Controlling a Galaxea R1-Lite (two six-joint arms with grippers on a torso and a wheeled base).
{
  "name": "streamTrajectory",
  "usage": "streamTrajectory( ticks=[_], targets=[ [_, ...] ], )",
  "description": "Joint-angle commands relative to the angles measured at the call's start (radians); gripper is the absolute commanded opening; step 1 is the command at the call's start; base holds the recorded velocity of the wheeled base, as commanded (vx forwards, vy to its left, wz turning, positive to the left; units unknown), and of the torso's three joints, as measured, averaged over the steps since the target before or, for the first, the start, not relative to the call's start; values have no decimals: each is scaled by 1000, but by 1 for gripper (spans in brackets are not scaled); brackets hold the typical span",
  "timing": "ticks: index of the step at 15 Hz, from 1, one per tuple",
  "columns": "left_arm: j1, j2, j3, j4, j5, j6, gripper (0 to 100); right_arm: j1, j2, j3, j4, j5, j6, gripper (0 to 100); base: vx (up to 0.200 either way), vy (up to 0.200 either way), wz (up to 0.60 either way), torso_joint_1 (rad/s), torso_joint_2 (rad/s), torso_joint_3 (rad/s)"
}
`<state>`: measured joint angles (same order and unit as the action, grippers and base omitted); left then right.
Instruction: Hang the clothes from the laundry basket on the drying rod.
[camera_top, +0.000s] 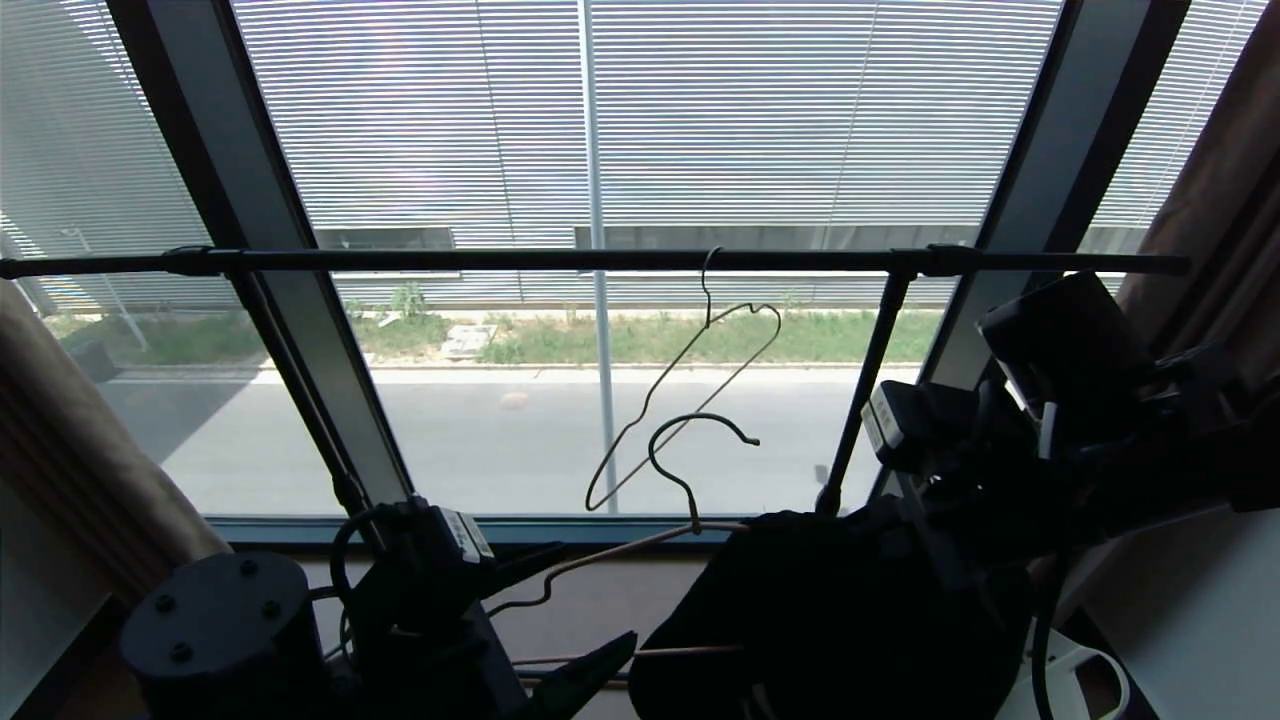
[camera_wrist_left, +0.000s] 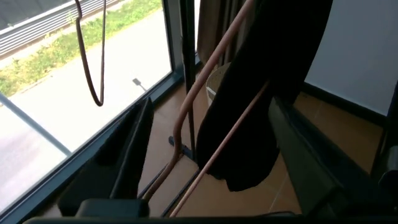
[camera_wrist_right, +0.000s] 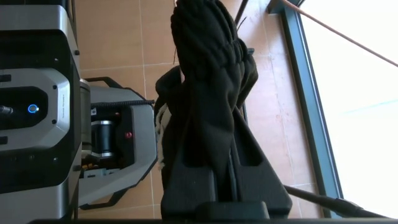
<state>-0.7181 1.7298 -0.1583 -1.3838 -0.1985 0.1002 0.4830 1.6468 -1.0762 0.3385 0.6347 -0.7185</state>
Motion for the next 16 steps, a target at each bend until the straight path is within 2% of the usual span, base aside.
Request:
streamTrajectory(
  ticks=[1, 3, 5, 7, 8, 9, 10, 11, 12, 13, 16],
  targets=[
    [2, -27, 5, -9, 1, -24, 100, 0, -4, -1, -3, -1, -1, 0, 0, 0, 0, 0, 0, 0],
    [17, -105, 17, -52, 2, -88, 100, -1, -16, -2, -4, -1, 10, 0, 0, 0, 0, 0, 0, 0],
    [100, -182, 48, -44, 5, -108, 100, -6, -33, -2, -4, -1, 31, 0, 0, 0, 0, 0, 0, 0],
    [177, -231, 102, -41, 7, -188, 100, -24, -48, 1, -3, -4, 76, 0, 0, 0, 0, 0, 0, 0],
    [215, -246, 126, -37, 7, -244, 100, -40, -53, 2, -3, -9, 97, 0, 0, 0, 0, 0, 0, 0],
    [256, -266, 158, -34, 2, -363, 100, -67, -68, 10, -4, -7, 137, 0, 0, 0, 0, 0, 0, 0],
    [262, -266, 158, -29, 1, -402, 100, -75, -71, 10, -3, -7, 159, 0, 0, 0, 0, 0, 0, 0],
    [259, -268, 158, 17, -1, -473, 100, -78, -90, 12, -1, 0, 255, 0, 0, 0, 0, 0, 0, 0],
    [247, -271, 158, 63, -4, -505, 100, -75, -116, 25, -4, 17, 343, 0, 0, 0, 0, 0, 0, 0],
    [220, -276, 158, 100, -27, -533, 100, -75, -122, 41, -18, 42, 383, 0, 0, 0, 0, 0, 0, 0],
    [212, -274, 158, 123, -113, -605, 100, -133, -128, 59, -24, 200, 383, 0, 0, 0, 0, 0, 0, 0]
  ],
)
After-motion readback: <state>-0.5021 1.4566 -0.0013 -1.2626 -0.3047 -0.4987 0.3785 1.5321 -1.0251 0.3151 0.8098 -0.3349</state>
